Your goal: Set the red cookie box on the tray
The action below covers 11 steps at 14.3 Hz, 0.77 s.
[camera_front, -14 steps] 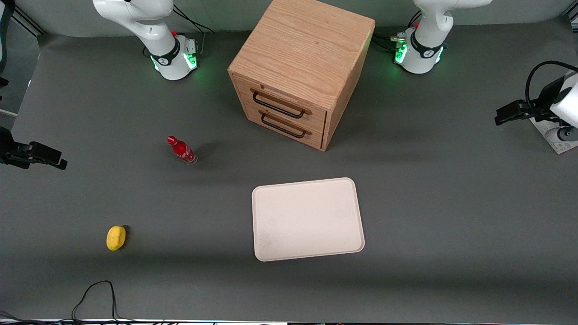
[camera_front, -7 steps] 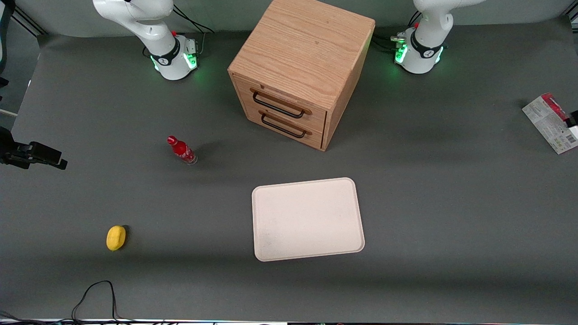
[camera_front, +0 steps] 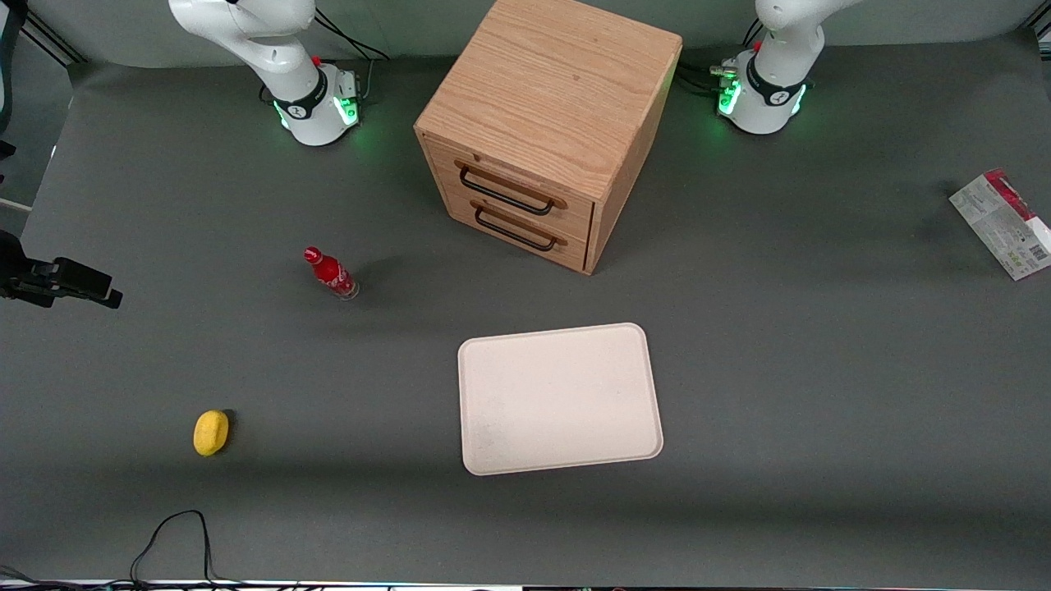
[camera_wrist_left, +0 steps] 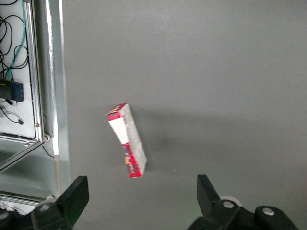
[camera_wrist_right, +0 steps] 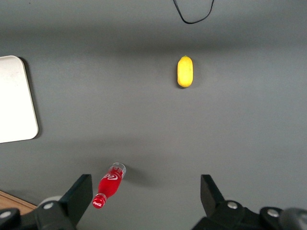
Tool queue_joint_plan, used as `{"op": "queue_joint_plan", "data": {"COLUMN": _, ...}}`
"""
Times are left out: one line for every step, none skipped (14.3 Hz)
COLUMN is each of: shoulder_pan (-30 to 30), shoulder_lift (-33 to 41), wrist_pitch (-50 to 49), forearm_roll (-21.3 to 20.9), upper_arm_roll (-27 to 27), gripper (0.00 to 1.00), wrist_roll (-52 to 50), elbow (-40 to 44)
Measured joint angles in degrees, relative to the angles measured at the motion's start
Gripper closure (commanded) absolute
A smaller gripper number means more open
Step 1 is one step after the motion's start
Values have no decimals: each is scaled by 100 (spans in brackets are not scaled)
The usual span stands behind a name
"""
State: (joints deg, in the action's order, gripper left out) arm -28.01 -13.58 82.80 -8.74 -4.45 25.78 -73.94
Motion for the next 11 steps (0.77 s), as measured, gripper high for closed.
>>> {"op": "queue_joint_plan", "data": {"shoulder_pan": -182, "shoulder_lift": -91, "wrist_pitch": 0, "forearm_roll": 0, "upper_arm_roll": -1, "gripper": 0, "wrist_roll": 144, "elbow": 100}}
{"op": "queue_joint_plan", "data": {"shoulder_pan": -324, "shoulder_lift": -155, "wrist_pitch": -5, "forearm_roll": -1, "upper_arm_roll": 0, "gripper": 0, "wrist_roll": 207, "elbow": 162}}
{"op": "queue_joint_plan", "data": {"shoulder_pan": -431, "shoulder_lift": -194, "wrist_pitch": -18, "forearm_roll": -1, "upper_arm_roll": 2, "gripper": 0, "wrist_roll": 235, "elbow": 193}}
{"op": "queue_joint_plan", "data": {"shoulder_pan": -523, "shoulder_lift": -212, "wrist_pitch": -53, "forearm_roll": -5, "upper_arm_roll": 4, "gripper": 0, "wrist_roll": 244, "elbow": 196}}
{"op": "queue_joint_plan", "data": {"shoulder_pan": -619, "shoulder_lift": -229, "wrist_pitch": -106, "forearm_roll": -8, "upper_arm_roll": 4, "gripper": 0, "wrist_roll": 244, "elbow": 192}}
{"op": "queue_joint_plan", "data": {"shoulder_pan": -748, "shoulder_lift": -249, "wrist_pitch": -126, "forearm_roll": -8, "upper_arm_roll": 4, "gripper": 0, "wrist_roll": 246, "elbow": 180}}
{"op": "queue_joint_plan", "data": {"shoulder_pan": -874, "shoulder_lift": -270, "wrist_pitch": -144, "forearm_roll": -8, "upper_arm_roll": 4, "gripper": 0, "wrist_roll": 253, "elbow": 159}}
{"op": "queue_joint_plan", "data": {"shoulder_pan": -993, "shoulder_lift": -290, "wrist_pitch": -157, "forearm_roll": -7, "upper_arm_roll": 4, "gripper": 0, "wrist_roll": 257, "elbow": 95}}
{"op": "queue_joint_plan", "data": {"shoulder_pan": -1085, "shoulder_lift": -303, "wrist_pitch": -161, "forearm_roll": -5, "upper_arm_roll": 4, "gripper": 0, "wrist_roll": 257, "elbow": -30}}
{"op": "queue_joint_plan", "data": {"shoulder_pan": -1147, "shoulder_lift": -310, "wrist_pitch": -158, "forearm_roll": -5, "upper_arm_roll": 4, "gripper": 0, "wrist_roll": 236, "elbow": -178}}
{"op": "queue_joint_plan", "data": {"shoulder_pan": -1221, "shoulder_lift": -317, "wrist_pitch": -106, "forearm_roll": -5, "upper_arm_roll": 3, "gripper": 0, "wrist_roll": 177, "elbow": -371}}
